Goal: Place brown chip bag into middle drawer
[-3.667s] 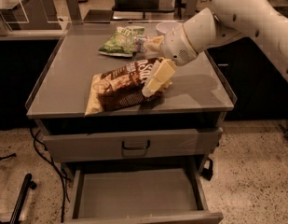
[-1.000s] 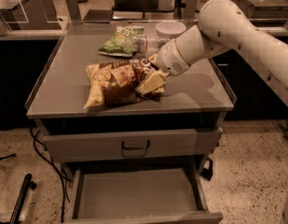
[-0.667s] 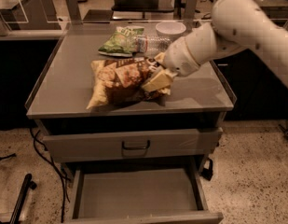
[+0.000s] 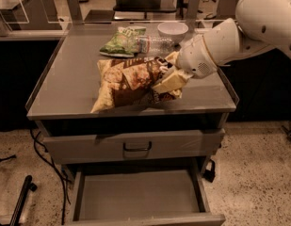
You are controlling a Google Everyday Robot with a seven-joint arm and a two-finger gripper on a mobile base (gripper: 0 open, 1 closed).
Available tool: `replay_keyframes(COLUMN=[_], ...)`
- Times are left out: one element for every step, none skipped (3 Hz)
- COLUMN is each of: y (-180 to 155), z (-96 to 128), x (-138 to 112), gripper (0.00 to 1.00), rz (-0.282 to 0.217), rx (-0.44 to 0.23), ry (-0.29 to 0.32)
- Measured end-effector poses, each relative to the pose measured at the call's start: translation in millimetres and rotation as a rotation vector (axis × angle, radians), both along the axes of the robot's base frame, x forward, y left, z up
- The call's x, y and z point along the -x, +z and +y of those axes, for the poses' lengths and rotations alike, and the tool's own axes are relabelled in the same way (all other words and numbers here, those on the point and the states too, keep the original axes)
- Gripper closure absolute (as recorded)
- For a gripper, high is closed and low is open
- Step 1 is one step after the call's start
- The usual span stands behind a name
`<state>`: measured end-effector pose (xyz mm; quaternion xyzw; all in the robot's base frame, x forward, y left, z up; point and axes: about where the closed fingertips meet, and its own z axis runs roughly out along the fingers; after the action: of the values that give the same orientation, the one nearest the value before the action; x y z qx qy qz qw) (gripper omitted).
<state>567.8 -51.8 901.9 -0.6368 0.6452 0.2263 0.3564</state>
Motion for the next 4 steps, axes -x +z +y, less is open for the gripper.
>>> replay_keyframes(y=[5.6,16.3,30.3,37.2], z=[-2.0,-8.7,-10.9,-13.0], x=[9.8,36.7,79.0,122.5], gripper=[1.0,1.0,1.0,1.0], rz=[0.006,0.015,0.025,0.047], rx=[0.014,0.017,0.002,-0.01], ry=[0.006,0.011,0.018,0.016])
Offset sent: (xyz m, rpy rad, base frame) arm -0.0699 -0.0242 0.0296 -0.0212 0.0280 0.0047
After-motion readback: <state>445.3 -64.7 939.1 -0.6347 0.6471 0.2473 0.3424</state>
